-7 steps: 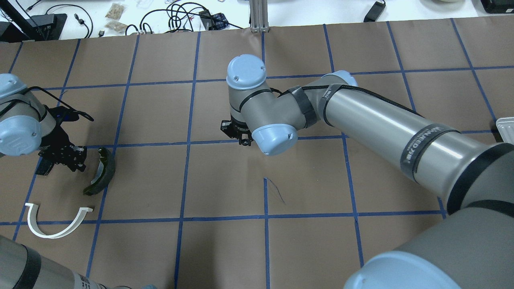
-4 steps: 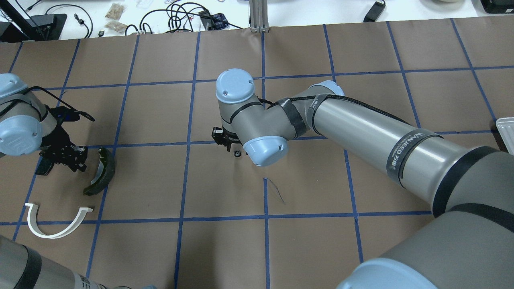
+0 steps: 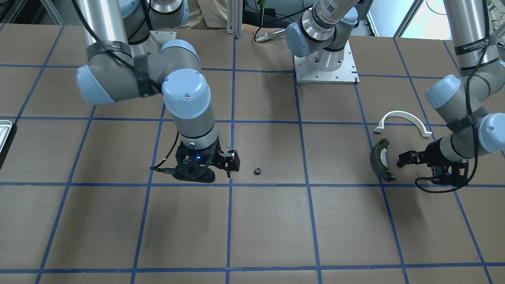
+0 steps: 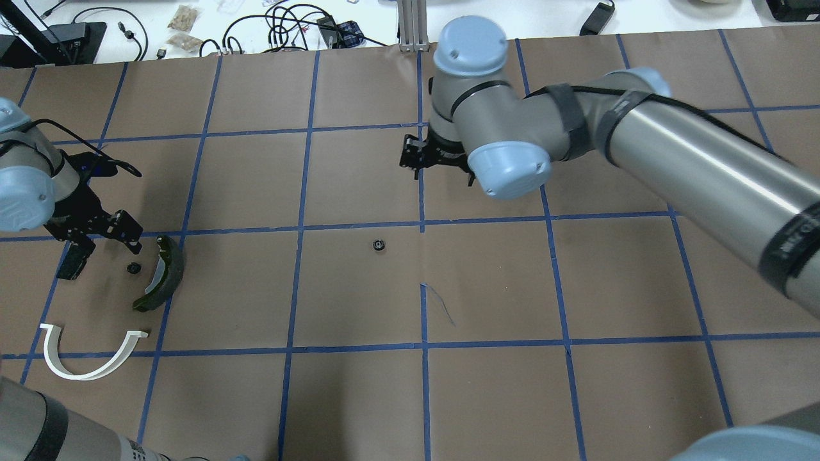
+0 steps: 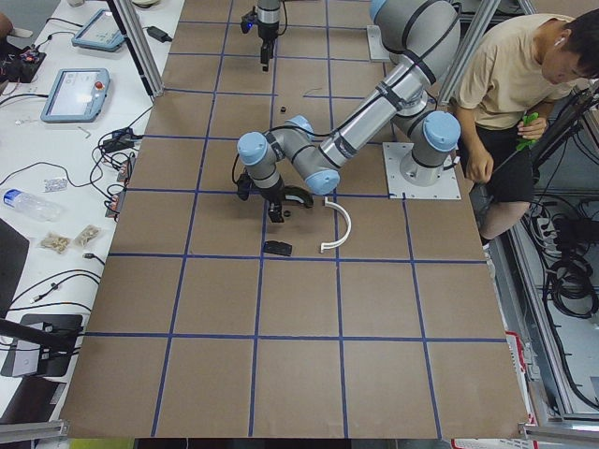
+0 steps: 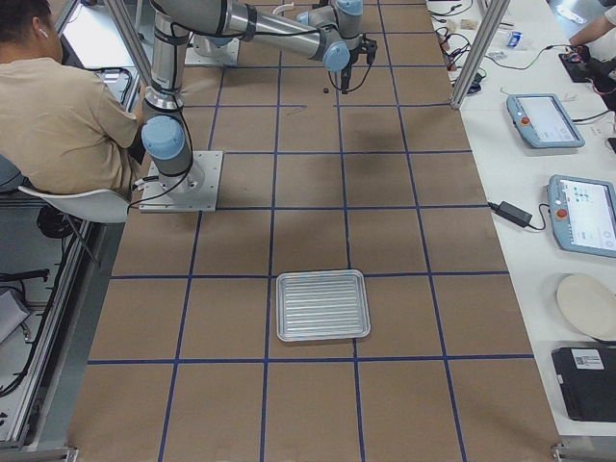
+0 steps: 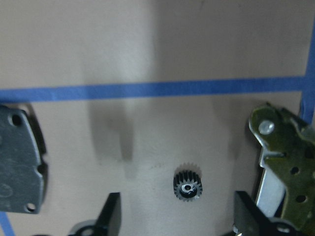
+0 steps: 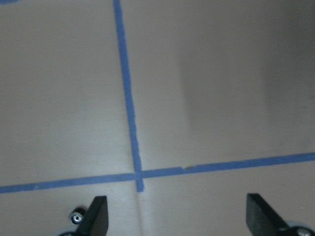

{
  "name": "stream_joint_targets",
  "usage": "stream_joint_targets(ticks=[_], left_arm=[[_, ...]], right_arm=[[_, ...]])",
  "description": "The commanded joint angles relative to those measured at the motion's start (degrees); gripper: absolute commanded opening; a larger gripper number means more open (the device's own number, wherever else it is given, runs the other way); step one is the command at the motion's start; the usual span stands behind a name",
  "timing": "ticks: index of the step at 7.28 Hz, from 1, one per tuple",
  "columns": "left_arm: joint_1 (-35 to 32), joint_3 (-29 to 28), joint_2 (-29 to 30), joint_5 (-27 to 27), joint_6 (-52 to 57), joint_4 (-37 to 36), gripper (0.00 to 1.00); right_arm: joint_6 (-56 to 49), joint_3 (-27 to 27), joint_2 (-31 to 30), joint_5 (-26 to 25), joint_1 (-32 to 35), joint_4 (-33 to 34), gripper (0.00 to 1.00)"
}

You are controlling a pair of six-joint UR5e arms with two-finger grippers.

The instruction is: Place bearing gear from tray to pile

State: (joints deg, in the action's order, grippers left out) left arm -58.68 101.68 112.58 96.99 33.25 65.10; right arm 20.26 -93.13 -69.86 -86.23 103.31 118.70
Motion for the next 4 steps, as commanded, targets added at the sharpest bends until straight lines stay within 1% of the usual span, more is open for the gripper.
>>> stream_joint_targets(ticks=[1,2,3,4], left_arm=[[-5.97,-12.85,0.70,-2.86,-2.90,10.87,1.00],[-11.49,-15.79,0.62,-2.95,-11.97,11.88,1.00],[-17.55,-15.90,0.19,-5.91,-19.89,12.07,1.00],[-22.92,-15.64,0.97,-8.11,-25.98,11.20,1.00]], right_arm=[[-12.32,1.44,-9.02,-0.25,-10.89,-12.55,1.00],[-14.01,5.11,-11.76,-1.21,-13.11,-21.58,1.00],[-14.11,9.06,-14.31,-4.01,-13.56,-28.02,1.00],[-15.94,9.97,-17.04,-4.21,-14.00,-30.17,1.00]])
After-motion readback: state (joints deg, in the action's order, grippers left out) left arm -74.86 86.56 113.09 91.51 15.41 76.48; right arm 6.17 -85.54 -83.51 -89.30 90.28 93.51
